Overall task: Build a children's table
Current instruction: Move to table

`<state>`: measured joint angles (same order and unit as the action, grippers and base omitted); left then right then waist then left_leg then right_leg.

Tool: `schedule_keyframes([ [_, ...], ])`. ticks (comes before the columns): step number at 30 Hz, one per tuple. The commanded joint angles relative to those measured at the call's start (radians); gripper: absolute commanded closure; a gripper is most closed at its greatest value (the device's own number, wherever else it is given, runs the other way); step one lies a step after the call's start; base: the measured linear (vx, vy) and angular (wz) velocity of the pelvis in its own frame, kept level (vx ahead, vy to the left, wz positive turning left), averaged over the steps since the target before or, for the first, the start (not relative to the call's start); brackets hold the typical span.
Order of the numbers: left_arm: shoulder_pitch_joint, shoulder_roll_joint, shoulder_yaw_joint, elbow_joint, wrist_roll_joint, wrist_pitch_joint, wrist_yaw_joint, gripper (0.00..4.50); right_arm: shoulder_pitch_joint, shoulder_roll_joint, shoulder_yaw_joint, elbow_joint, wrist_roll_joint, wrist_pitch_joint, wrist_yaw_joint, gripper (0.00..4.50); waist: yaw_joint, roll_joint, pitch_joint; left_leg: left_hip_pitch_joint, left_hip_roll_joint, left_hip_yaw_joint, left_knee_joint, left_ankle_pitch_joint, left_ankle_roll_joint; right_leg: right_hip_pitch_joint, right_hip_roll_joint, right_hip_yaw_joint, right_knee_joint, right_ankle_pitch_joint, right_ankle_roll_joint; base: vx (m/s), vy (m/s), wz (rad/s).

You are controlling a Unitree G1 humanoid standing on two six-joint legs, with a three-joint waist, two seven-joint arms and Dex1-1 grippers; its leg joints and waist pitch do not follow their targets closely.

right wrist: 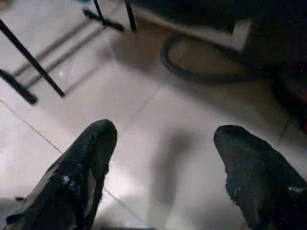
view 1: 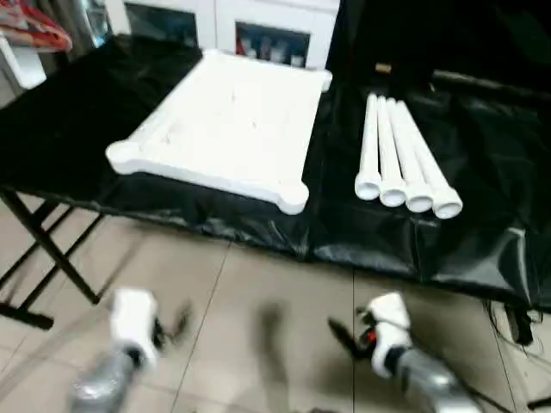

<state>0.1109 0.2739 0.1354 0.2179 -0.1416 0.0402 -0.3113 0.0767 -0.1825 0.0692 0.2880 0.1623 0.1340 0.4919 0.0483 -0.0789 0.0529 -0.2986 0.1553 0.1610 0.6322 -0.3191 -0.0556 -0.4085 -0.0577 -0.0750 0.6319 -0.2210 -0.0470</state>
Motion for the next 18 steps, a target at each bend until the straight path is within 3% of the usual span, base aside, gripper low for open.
schedule_keyframes([
  [1, 0.013, -0.003, 0.027, -0.082, 0.001, 0.014, 0.035, 0.46, 0.04, -0.03, -0.003, -0.143, 0.02, 0.056, 0.009, 0.78, 0.001, 0.015, -0.025, -0.024, 0.094, -0.03, -0.102, 0.017, 0.128, 0.051, -0.11, 0.082, -0.082, -0.138, -0.241, 0.0, 0.0, 0.0],
  [3, 0.037, -0.007, 0.044, -0.186, -0.048, 0.05, 0.021, 0.46, 0.077, -0.051, -0.004, -0.26, 0.044, 0.1, 0.015, 0.78, 0.002, 0.012, -0.029, -0.025, 0.093, -0.032, -0.097, 0.082, 0.116, 0.056, -0.109, 0.082, -0.068, -0.036, -0.241, 0.0, 0.0, 0.0],
  [4, 0.041, -0.007, 0.046, -0.201, -0.056, 0.056, 0.018, 0.46, 0.081, -0.054, -0.004, -0.276, 0.049, 0.105, 0.018, 0.78, 0.003, 0.02, -0.028, -0.025, 0.092, -0.032, -0.097, 0.095, 0.116, 0.055, -0.108, 0.081, -0.065, -0.016, -0.247, 0.0, 0.0, 0.0],
  [5, 0.048, -0.007, 0.05, -0.227, -0.067, 0.064, 0.016, 0.46, 0.089, -0.06, -0.003, -0.301, 0.059, 0.112, 0.024, 0.78, -0.002, 0.014, -0.027, -0.025, 0.09, -0.029, -0.096, 0.099, 0.122, 0.054, -0.105, 0.079, -0.067, -0.006, -0.251, 0.0, 0.0, 0.0],
  [8, 0.093, -0.013, 0.057, -0.368, -0.112, 0.107, 0.019, 0.46, 0.134, -0.088, -0.002, -0.45, 0.105, 0.177, 0.044, 0.78, 0.001, 0.012, -0.026, -0.03, 0.089, -0.031, -0.094, 0.085, 0.119, 0.061, -0.11, 0.084, -0.069, -0.027, -0.25, 0.0, 0.0, 0.0],
  [11, 0.129, -0.011, 0.041, -0.501, -0.095, 0.135, 0.039, 0.46, 0.157, -0.089, -0.032, -0.59, 0.191, 0.221, 0.06, 0.78, 0.002, 0.013, -0.023, -0.031, 0.09, -0.032, -0.097, 0.071, 0.123, 0.059, -0.105, 0.083, -0.072, -0.041, -0.235, 0.0, 0.0, 0.0],
  [14, 0.123, -0.015, 0.036, -0.588, -0.055, 0.151, 0.081, 0.46, 0.125, -0.061, -0.076, -0.629, 0.256, 0.19, 0.046, 0.78, 0.004, 0.013, -0.019, -0.03, 0.09, -0.033, -0.102, 0.004, 0.103, 0.055, -0.106, 0.084, -0.084, -0.136, -0.215, 0.0, 0.0, 0.0],
  [15, 0.115, -0.015, 0.033, -0.615, -0.021, 0.157, 0.105, 0.46, 0.098, -0.055, -0.089, -0.625, 0.244, 0.196, 0.019, 0.78, 0.008, 0.031, -0.019, -0.026, 0.089, -0.036, -0.103, 0.0, 0.087, 0.052, -0.103, 0.084, -0.081, -0.142, -0.211, 0.0, 0.0, 0.0],
  [16, 0.103, -0.012, 0.034, -0.633, 0.0, 0.172, 0.123, 0.46, 0.063, -0.039, -0.103, -0.611, 0.225, 0.199, -0.023, 0.78, 0.001, 0.017, -0.021, -0.028, 0.087, -0.033, -0.101, 0.008, 0.087, 0.054, -0.099, 0.083, -0.083, -0.132, -0.208, 0.0, 0.0, 0.0],
  [17, 0.085, -0.01, 0.04, -0.645, -0.009, 0.22, 0.138, 0.46, 0.021, -0.019, -0.122, -0.585, 0.212, 0.212, -0.072, 0.78, 0.005, 0.034, -0.021, -0.024, 0.083, -0.033, -0.1, 0.025, 0.073, 0.051, -0.097, 0.082, -0.079, -0.118, -0.208, 0.0, 0.0, 0.0],
  [18, 0.085, -0.01, 0.04, -0.645, -0.009, 0.22, 0.138, 0.46, 0.021, -0.019, -0.122, -0.585, 0.212, 0.212, -0.072, 0.78, 0.002, 0.027, -0.021, -0.026, 0.076, -0.032, -0.098, 0.038, 0.066, 0.054, -0.095, 0.082, -0.079, -0.117, -0.206, 0.0, 0.0, 0.0],
])
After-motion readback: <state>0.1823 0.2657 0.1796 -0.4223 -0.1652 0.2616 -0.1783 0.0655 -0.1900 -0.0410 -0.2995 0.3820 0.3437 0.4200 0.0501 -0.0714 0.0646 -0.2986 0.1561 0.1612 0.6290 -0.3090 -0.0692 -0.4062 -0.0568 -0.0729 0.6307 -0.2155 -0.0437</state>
